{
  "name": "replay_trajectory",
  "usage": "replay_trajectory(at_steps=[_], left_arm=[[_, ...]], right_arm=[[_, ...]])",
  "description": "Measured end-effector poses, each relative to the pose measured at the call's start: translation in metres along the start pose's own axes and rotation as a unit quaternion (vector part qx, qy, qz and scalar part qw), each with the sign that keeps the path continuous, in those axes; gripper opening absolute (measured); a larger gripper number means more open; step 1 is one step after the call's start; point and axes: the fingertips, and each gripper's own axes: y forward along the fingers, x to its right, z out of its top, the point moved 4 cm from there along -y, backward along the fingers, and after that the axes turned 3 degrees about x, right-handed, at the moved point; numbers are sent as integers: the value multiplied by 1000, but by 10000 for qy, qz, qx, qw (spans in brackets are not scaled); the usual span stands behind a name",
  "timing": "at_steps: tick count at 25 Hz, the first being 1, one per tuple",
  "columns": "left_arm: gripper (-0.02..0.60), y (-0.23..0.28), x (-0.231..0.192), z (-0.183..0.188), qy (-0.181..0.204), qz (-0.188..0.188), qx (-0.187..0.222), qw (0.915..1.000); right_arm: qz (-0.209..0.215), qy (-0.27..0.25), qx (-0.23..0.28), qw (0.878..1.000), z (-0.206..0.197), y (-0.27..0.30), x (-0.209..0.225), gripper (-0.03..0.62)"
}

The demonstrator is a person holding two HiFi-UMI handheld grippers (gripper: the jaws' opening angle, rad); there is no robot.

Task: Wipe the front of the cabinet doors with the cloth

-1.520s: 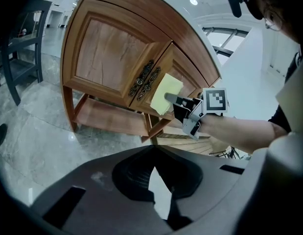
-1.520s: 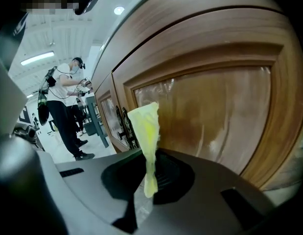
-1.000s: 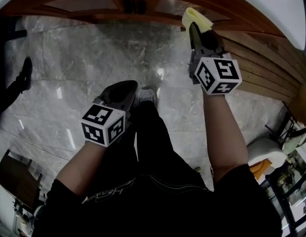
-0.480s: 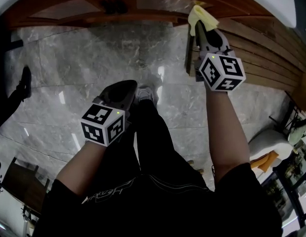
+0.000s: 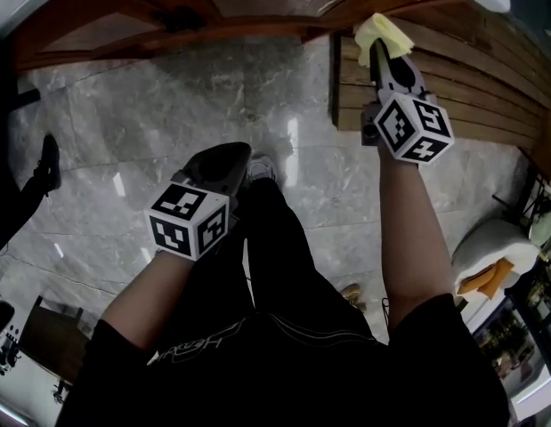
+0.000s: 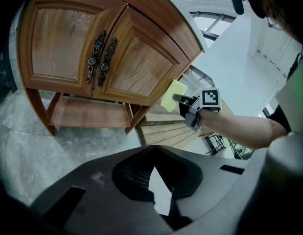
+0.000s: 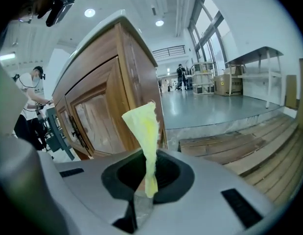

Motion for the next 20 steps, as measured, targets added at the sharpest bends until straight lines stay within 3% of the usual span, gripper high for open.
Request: replay_trajectory(at_steps=[9, 20], left_arm=[[6, 5, 1, -2, 64, -65, -85, 9999], [6, -18, -22, 0, -113, 161, 117, 9997]], right_arm=[[-173, -36, -37, 9998, -9, -11, 9, 41], [614, -179, -562, 9964, -49, -2, -60, 41]])
